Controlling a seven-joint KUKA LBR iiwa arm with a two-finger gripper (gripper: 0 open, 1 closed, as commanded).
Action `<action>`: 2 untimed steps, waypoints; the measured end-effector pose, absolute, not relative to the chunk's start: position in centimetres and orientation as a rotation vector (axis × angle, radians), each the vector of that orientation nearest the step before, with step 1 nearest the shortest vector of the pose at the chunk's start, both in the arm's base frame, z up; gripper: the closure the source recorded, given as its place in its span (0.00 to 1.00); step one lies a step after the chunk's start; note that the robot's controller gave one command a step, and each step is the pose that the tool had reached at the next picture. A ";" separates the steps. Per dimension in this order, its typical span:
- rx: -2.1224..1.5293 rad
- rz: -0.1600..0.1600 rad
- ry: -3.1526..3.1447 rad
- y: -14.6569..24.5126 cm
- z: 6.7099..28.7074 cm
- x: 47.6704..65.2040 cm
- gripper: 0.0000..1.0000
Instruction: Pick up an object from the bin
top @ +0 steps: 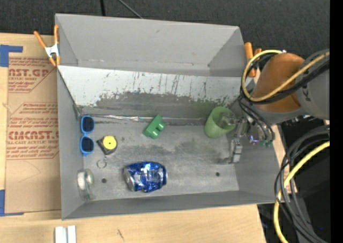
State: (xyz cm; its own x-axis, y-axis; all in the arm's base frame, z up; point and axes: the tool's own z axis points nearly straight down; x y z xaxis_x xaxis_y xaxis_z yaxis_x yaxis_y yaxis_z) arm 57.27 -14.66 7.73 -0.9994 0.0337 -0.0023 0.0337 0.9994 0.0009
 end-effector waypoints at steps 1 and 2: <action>-0.170 0.001 3.133 -12.3 8.5 59.2 0.00; 0.222 0.001 3.132 -13.7 7.1 58.8 0.00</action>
Offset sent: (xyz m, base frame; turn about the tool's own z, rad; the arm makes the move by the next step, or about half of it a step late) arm 0.0185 0.0224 0.0079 -0.1412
